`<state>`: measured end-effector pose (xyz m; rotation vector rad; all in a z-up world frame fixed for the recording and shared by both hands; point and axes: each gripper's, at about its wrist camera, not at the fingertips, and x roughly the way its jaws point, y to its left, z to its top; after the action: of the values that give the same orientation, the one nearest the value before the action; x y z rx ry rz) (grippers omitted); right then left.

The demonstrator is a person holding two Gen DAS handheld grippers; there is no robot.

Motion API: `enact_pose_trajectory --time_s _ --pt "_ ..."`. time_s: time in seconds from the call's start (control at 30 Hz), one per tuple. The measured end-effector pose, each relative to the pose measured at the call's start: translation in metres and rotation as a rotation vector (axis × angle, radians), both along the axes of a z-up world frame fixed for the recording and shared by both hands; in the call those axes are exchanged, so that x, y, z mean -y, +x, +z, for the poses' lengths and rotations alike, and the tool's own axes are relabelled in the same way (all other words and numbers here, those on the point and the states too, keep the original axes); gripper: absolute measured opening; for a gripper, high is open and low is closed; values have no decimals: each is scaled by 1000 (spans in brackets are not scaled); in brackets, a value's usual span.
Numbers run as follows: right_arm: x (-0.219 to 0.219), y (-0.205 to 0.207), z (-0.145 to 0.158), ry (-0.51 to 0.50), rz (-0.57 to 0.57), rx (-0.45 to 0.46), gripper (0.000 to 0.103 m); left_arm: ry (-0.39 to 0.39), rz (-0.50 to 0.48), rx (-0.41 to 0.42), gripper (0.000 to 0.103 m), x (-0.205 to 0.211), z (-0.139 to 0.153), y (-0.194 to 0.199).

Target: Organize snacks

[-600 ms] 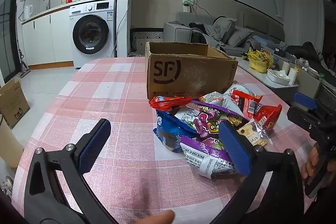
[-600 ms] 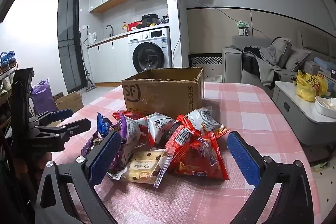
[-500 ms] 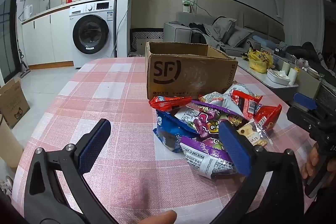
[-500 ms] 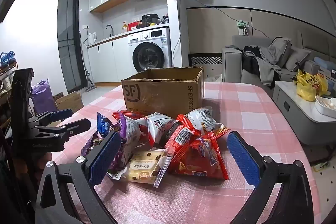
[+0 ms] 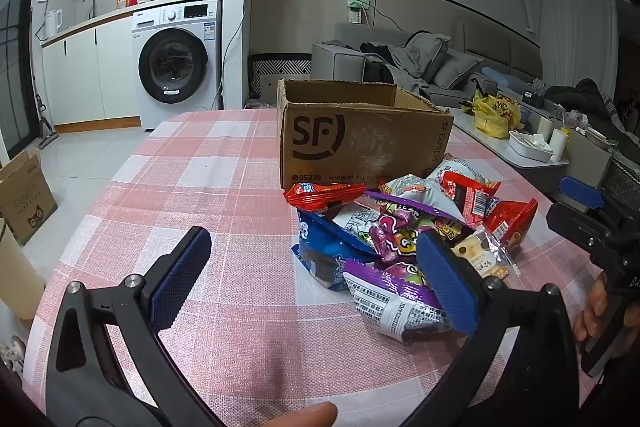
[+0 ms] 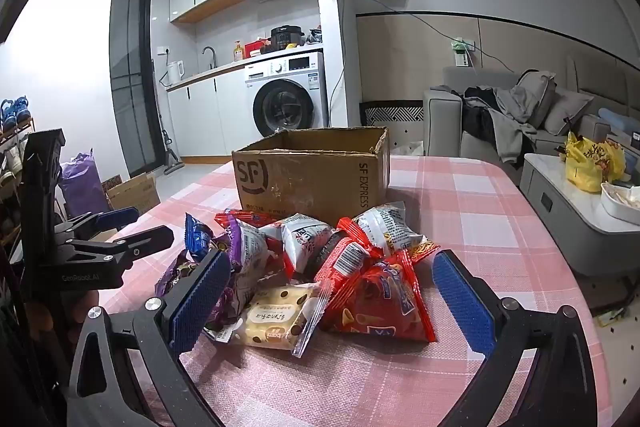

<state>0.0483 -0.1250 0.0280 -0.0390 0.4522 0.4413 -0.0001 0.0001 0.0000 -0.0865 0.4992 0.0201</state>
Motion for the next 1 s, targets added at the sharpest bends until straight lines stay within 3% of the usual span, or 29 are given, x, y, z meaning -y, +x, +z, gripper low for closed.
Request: enact_pose_trajectory --time_s 1.0 --pt "-4 1 -6 2 2 1 103 3 -3 1 102 0 0 0"
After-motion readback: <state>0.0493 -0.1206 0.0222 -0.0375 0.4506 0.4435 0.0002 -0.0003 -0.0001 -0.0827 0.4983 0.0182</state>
